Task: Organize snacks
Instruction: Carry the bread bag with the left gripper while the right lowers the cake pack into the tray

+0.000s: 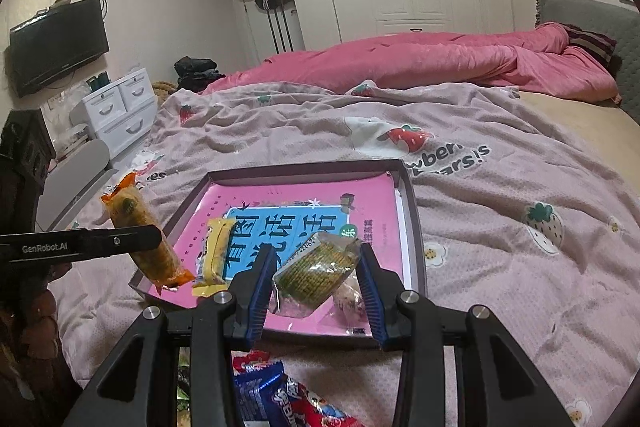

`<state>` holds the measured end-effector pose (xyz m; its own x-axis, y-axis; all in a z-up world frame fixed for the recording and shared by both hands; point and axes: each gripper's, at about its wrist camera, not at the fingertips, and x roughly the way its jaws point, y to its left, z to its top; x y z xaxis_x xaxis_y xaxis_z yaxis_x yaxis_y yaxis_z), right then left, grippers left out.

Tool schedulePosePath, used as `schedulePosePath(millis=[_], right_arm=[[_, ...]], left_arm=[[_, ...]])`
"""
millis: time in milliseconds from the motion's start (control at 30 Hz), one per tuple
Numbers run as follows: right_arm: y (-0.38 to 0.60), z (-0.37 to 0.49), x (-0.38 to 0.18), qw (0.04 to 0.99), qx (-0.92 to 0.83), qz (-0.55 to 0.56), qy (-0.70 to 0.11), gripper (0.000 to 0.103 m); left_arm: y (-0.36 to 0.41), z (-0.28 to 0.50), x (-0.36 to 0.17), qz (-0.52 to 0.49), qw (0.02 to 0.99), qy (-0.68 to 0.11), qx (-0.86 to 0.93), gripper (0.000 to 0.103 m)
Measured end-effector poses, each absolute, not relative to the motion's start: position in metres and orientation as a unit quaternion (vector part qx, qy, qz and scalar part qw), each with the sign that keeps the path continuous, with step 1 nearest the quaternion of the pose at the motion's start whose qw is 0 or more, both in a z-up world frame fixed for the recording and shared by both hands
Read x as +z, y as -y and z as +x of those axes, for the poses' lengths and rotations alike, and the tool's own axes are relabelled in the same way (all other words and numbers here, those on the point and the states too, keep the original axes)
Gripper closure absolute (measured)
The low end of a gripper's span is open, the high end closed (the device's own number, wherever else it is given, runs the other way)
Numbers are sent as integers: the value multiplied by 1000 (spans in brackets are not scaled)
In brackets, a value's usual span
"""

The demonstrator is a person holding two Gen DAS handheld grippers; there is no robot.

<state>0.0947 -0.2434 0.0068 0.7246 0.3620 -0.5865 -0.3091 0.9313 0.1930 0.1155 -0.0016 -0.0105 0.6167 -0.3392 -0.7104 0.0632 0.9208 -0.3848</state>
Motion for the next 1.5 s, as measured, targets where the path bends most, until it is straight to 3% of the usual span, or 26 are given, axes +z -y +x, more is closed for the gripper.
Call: schedulePosePath(millis=[1500], right_arm=[[216,129,-40,902,198,-2,-384,61]], left_arm=[[-5,139,-56,-152,857,-483,-93,63]])
